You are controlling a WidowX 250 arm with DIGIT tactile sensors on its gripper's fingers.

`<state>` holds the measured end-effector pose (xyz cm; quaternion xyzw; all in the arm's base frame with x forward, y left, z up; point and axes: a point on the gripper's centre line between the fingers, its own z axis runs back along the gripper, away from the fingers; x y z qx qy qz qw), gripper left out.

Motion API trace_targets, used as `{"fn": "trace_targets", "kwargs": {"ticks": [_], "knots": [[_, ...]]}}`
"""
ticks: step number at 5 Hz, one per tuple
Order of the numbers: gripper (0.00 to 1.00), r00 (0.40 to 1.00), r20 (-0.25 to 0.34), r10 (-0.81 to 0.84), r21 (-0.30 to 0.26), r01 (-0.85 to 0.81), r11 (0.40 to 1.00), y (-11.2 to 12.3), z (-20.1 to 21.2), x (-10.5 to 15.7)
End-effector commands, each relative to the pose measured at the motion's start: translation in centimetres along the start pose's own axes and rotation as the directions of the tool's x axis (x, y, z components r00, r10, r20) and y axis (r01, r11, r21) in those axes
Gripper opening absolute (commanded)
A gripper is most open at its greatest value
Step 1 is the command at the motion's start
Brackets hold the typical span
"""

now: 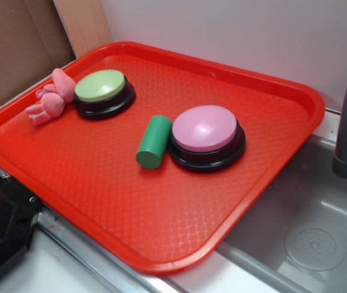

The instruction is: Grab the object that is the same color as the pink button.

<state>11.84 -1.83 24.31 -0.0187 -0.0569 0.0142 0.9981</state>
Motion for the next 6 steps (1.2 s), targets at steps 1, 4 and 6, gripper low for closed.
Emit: {"fn": "trace_targets", "kwargs": {"ticks": [1,4,6], "knots": [[1.00,1.000,0.000,0.000,0.000,0.000,1.000,0.0,0.0,0.0],[1.00,0.960,0.122,-0.254,0.062,0.248,0.967,4.7,-8.0,3.0],[1.00,0.937,0.135,-0.322,0.081,0.314,0.946,10.7,-13.5,4.7]]}}
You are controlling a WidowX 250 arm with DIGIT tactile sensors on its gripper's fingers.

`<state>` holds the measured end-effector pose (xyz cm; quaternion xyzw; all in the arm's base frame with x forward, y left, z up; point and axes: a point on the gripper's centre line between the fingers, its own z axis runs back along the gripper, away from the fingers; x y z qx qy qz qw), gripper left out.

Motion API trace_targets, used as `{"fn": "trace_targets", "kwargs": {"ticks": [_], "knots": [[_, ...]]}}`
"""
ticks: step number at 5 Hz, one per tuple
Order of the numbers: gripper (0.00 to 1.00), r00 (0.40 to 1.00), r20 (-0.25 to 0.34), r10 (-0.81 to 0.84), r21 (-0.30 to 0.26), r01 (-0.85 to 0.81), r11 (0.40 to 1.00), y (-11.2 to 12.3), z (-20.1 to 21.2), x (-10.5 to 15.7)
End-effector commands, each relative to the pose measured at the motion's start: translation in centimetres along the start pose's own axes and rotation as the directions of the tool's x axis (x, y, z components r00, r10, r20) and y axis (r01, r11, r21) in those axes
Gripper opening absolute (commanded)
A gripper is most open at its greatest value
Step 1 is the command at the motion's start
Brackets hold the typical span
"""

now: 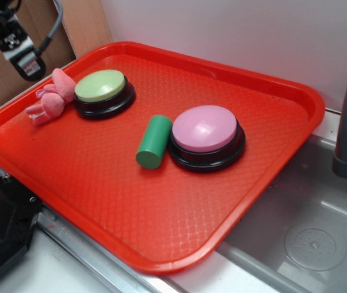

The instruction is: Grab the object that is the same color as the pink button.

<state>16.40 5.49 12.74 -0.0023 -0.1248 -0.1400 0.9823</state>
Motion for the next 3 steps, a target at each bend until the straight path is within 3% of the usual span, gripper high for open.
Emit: {"fn": "trace_targets", "kwargs": {"ticks": [1,3], "knots": [[1.00,1.000,0.020,-0.014,0.098,0.012,0.995,5.2,-3.2,-1.2],[1.00,0.998,-0.028,-0.057,0.088,0.060,0.994,6.4,-6.2,-1.9]]}}
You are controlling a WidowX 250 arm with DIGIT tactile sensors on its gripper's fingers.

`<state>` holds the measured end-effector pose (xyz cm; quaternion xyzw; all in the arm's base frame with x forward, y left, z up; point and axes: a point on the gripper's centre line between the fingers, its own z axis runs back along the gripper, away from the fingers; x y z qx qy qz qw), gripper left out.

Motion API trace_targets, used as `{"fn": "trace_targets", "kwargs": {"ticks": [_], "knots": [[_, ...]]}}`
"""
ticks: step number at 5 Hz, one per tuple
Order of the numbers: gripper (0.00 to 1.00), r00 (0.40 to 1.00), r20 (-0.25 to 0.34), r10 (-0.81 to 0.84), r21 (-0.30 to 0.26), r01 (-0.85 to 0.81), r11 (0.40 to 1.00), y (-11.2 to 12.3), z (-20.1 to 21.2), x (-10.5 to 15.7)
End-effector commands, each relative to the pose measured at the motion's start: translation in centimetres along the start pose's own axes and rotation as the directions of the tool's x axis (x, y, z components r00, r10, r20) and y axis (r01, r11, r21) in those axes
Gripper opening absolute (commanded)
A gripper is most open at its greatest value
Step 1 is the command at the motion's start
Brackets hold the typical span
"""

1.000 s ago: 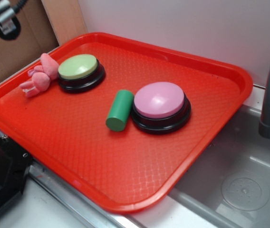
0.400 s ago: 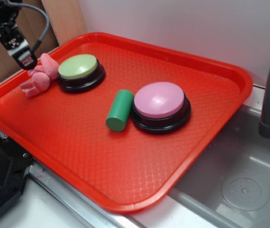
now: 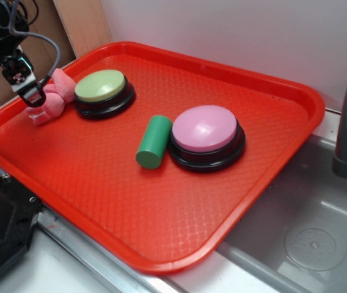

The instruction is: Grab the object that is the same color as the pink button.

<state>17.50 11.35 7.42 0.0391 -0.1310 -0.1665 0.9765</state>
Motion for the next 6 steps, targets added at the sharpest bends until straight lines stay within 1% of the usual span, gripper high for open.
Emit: {"fn": "trace_targets", "kwargs": {"ticks": [1,2,3,4,5,6], "knots": [[1.00,0.999,-0.048,0.004,-0.001,-0.004,1.000,0.4,-2.8,0.0],[1.00,0.998,-0.063,0.030,0.008,-0.030,1.000,0.8,-4.1,0.1],[1.00,0.993,-0.082,0.081,0.005,-0.081,0.997,0.9,-5.5,0.6],[1.00,0.994,-0.082,0.073,0.017,-0.072,0.997,0.6,-5.8,1.0],[0.00,0.993,-0.061,0.100,0.020,-0.099,0.995,0.2,-6.3,1.1],[0.00,0.993,-0.052,0.104,0.008,-0.104,0.995,0.2,-6.1,1.0]]}}
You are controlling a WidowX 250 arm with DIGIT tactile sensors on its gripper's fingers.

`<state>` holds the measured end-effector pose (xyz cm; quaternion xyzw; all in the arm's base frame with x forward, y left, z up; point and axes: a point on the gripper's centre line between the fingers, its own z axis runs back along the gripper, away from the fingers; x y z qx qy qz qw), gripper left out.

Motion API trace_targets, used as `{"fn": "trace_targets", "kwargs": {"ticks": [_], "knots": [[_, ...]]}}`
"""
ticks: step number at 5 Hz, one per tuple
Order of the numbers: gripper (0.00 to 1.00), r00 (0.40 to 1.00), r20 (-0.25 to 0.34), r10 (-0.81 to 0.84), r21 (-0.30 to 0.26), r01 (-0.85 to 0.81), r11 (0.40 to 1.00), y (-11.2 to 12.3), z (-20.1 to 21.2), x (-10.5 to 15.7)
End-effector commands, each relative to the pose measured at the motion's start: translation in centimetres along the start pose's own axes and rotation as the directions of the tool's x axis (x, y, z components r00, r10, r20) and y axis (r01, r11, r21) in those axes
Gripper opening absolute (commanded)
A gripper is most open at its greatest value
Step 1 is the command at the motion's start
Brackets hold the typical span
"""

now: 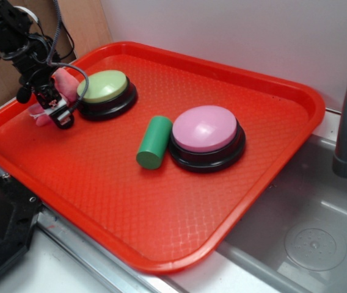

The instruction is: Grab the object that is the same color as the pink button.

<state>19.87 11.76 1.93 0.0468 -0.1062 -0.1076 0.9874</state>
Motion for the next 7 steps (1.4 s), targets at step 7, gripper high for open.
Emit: {"fn": "trace_targets", "kwargs": {"ticks": [7], "knots": [[0.00,0.875,-0.104,0.472,-0.062,-0.479,0.875,-13.3,17.5,5.4]]}}
